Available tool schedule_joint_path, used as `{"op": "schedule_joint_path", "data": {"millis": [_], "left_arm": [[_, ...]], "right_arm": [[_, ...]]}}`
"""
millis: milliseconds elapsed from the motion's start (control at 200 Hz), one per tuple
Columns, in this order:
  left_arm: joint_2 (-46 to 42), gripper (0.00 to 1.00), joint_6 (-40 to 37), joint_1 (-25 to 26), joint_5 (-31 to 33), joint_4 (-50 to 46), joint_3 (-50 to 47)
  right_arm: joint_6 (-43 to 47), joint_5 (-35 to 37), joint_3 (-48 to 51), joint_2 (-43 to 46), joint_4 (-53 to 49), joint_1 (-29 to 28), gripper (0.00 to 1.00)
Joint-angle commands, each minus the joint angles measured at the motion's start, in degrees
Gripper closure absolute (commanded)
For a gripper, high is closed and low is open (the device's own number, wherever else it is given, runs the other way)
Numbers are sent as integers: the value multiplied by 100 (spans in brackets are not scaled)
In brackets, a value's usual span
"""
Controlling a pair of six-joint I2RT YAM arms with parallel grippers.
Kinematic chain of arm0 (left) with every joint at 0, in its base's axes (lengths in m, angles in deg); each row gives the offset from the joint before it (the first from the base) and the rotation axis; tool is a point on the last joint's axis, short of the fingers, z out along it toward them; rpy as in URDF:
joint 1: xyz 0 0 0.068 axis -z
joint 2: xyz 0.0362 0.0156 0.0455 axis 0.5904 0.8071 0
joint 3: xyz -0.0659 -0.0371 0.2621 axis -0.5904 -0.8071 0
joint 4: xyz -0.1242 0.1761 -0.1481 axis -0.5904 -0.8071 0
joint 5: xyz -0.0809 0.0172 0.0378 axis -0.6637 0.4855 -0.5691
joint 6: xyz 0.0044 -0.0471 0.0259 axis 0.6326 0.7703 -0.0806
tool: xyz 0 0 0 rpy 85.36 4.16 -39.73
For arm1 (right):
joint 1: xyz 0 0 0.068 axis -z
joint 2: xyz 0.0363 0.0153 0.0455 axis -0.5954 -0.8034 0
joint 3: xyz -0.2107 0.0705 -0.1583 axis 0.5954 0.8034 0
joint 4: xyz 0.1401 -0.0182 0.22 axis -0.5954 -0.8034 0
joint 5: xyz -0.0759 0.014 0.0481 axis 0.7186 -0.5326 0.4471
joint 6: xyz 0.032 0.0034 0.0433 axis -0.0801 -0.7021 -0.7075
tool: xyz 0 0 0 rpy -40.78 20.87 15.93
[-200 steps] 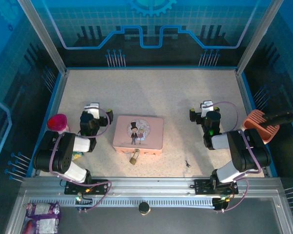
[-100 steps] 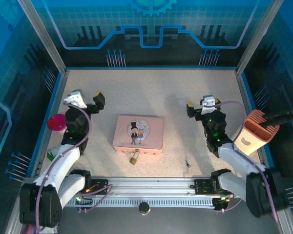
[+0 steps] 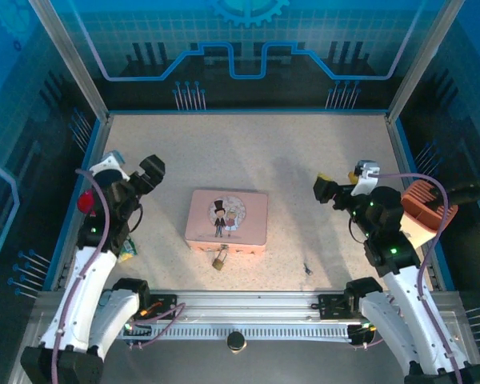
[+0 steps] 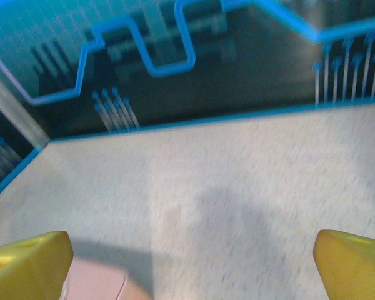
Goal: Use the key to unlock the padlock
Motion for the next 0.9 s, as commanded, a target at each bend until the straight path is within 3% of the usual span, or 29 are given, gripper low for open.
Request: {"op": "schedule_joint_path", "data": {"millis": [0,100,250,470,640,891], "left_arm": [[506,1,-496,589,-368,-1706,736],[887,1,-650,1526,235,-2630,1160],[1373,1,-487,2671,617,-3465,1548],[1690,1,-92,3922,810,-3486,1539],[1620,1,275,4524,945,-2774,1064],[1235,1,642,4758,1261,-1911,477]], "right_arm": [[-280,-334,-327,-88,-1402,-282,0],[-455,361,-431,-147,-1932,-1002,0],[-1026,1441,-606,-500,-2678,-2114,0],[-2270,2259,-668,-1033,-3705,-3519,2],[-3309,2077,-228,-1022,-4042,-4037,11],[-4433,1722,548,-974,-3934,-4225,31]]}}
